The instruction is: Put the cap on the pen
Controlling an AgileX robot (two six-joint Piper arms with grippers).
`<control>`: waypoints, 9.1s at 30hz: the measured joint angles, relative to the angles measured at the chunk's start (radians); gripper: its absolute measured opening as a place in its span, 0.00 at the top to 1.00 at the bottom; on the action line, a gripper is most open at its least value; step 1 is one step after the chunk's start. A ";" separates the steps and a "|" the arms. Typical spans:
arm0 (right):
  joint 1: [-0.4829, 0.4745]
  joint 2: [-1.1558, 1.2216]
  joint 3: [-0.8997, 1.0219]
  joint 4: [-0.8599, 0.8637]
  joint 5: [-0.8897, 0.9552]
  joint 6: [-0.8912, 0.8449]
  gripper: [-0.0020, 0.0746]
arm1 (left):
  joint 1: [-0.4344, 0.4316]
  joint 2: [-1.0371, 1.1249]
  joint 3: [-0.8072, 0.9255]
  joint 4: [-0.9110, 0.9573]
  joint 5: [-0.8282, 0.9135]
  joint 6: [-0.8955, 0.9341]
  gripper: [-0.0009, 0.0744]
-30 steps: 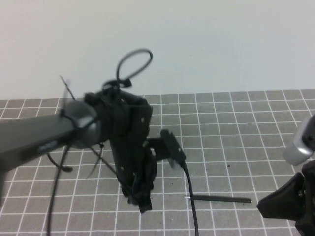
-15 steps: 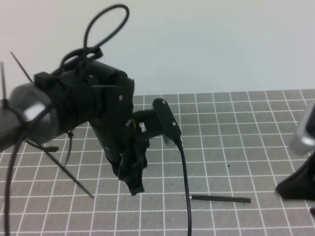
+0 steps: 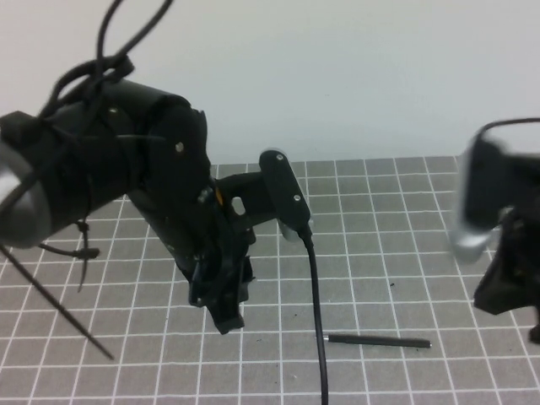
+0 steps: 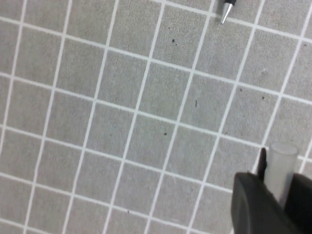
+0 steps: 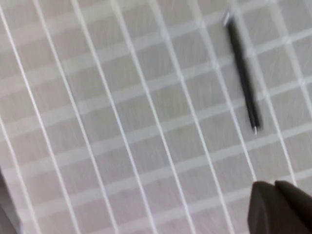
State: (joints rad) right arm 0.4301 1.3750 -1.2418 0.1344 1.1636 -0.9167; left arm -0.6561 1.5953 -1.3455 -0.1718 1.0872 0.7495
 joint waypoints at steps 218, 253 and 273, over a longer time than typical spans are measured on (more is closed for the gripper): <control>0.550 -0.092 0.414 -1.873 -0.885 0.763 0.89 | 0.099 0.027 -0.181 -0.438 0.211 -0.052 0.88; 0.460 -0.167 0.418 -1.809 -0.841 0.733 0.90 | 0.097 -0.106 -0.187 -0.257 0.132 -0.148 0.70; 0.400 0.047 0.418 -1.198 -0.792 1.810 0.90 | 0.097 -0.143 -0.187 -0.139 0.133 -0.256 0.99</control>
State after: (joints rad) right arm 0.8300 1.4224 -0.8235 -1.0634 0.3717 0.8933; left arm -0.5592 1.4525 -1.5322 -0.3112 1.2201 0.4933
